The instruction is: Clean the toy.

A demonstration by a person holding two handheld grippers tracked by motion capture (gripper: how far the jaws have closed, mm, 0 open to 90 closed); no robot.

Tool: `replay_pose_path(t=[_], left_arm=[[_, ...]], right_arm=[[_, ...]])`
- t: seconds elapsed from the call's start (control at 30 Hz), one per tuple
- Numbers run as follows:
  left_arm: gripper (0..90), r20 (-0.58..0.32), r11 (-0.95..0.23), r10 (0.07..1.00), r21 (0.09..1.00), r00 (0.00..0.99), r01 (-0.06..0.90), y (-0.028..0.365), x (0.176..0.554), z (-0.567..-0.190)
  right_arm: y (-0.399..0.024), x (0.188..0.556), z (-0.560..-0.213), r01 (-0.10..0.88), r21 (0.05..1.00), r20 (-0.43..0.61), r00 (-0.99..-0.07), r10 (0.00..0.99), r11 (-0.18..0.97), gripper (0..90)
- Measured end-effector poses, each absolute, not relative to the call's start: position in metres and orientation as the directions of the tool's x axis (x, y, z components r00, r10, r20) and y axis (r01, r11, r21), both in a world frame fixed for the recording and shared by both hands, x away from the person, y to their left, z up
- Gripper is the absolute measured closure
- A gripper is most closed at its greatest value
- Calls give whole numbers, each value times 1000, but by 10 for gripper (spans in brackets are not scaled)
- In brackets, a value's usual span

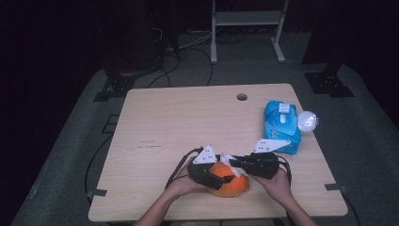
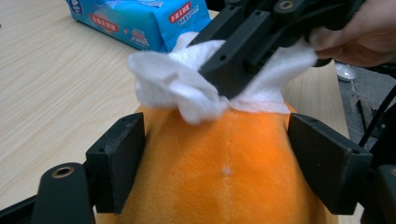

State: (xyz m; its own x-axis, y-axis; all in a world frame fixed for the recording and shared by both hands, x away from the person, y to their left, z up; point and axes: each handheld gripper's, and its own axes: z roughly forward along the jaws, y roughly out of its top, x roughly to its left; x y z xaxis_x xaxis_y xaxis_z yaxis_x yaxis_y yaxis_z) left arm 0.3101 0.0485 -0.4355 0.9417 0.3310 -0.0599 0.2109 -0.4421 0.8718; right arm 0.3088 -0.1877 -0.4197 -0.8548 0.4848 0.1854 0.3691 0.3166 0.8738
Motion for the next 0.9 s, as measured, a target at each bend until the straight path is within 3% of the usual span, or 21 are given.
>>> replay_pose_path(t=[0.43,0.7,0.77,0.9], left_arm=[[143,-83,-433,316,874,945,221,54,313,-431],[90,-164,-414,345,857,924,306,75,322,-434],[97,-192,-420,337,845,922,330,74,323,-437],[172,-145,-454,331,842,933,292,66,317,-436]], right_arm=[[-188,306,-421,361,875,176,-859,481,324,811],[-202,311,-425,396,865,209,-842,497,308,811],[-202,310,-424,394,867,209,-844,494,306,811],[-192,306,-419,369,873,185,-855,484,318,810]])
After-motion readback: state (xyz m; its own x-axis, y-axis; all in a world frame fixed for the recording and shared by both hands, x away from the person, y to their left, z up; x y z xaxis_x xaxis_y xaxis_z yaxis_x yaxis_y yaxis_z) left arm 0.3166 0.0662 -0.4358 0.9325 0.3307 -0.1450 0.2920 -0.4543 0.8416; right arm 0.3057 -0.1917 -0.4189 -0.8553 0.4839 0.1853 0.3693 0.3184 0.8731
